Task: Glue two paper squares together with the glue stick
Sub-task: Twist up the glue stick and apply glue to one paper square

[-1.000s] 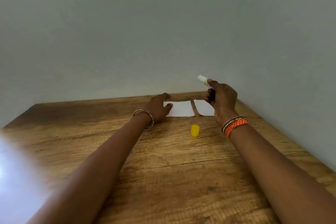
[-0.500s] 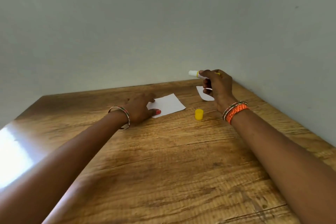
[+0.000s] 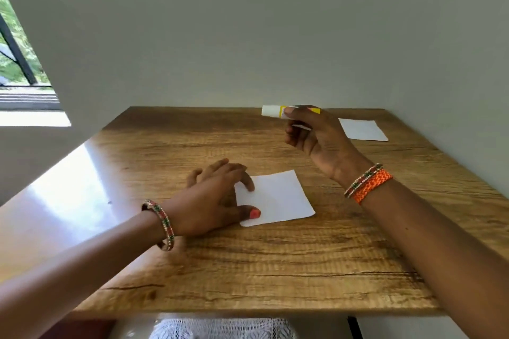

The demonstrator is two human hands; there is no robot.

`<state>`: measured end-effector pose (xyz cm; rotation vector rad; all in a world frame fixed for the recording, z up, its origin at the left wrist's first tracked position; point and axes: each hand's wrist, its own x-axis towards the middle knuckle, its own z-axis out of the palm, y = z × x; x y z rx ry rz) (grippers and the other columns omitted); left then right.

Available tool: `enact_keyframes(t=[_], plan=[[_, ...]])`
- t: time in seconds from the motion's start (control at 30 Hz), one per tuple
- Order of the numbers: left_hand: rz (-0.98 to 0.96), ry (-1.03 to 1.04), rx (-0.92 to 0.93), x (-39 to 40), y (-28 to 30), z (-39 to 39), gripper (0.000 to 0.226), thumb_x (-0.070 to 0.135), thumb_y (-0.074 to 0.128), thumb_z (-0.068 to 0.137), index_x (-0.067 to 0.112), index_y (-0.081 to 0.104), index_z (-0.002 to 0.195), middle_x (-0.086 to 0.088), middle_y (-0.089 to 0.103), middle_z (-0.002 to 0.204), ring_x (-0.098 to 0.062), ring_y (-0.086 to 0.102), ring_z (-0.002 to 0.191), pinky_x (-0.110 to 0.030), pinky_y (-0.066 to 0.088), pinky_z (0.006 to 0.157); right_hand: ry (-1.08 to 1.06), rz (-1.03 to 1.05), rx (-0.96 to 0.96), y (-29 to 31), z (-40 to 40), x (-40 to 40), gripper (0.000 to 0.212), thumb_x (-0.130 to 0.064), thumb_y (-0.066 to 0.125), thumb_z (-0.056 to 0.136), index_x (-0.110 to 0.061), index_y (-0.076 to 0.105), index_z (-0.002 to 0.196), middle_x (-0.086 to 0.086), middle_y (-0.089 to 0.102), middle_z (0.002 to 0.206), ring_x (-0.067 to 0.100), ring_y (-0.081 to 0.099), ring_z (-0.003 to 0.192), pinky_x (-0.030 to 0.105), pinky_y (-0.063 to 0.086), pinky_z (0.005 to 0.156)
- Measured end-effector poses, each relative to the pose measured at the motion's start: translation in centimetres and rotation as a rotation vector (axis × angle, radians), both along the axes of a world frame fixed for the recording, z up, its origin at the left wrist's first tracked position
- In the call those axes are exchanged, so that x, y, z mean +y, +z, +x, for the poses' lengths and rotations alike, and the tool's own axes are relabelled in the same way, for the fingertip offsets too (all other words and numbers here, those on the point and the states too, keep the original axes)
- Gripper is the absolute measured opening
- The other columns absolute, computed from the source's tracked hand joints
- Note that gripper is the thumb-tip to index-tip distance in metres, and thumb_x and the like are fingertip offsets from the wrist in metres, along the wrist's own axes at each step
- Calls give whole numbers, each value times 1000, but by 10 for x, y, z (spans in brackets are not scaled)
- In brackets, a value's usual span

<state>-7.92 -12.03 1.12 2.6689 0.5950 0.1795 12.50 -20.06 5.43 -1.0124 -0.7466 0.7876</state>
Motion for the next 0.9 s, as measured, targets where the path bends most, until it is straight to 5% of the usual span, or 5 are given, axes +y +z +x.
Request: enact_keyframes(t=[0.1,0.23,0.43,0.63,0.9], plan=[[-71,64,-144,-2,0,-10,38,63,59,68,44,45,98,18,48,118,-7,42,118,-41,25,109,89,-65,-79,-6,-4,-8,5,-6,67,80,-10,67,78,2,62,67,12,58,59,26,53,56],[-237,152,-259,5,7,-16,47,73,52,65,42,49,101,13,56,116,-12,52,107,-46,43,95,114,-140,-201,-12,-8,-9,9,-6,67,81,-6,64,89,8,61,76,13,60,64,26,56,59],[-8,127,-77,2,-3,-20,55,73,52,64,58,38,116,19,27,145,-10,10,140,-43,2,112,81,-175,-250,-17,-9,-7,15,-5,70,77,-7,63,91,10,67,86,15,68,72,26,58,65],[11,279,-35,11,-4,-11,76,70,54,68,36,30,132,6,28,147,-16,16,138,-42,11,111,-96,-292,-658,-26,-15,-2,27,-15,75,76,0,62,95,13,64,73,7,60,49,22,52,45],[38,292,-16,17,-8,-8,84,75,50,67,36,23,136,6,24,150,-17,16,139,-41,12,111,-233,-283,-768,-35,-33,9,22,-28,77,73,-15,60,77,4,65,75,4,62,54,20,51,44]])
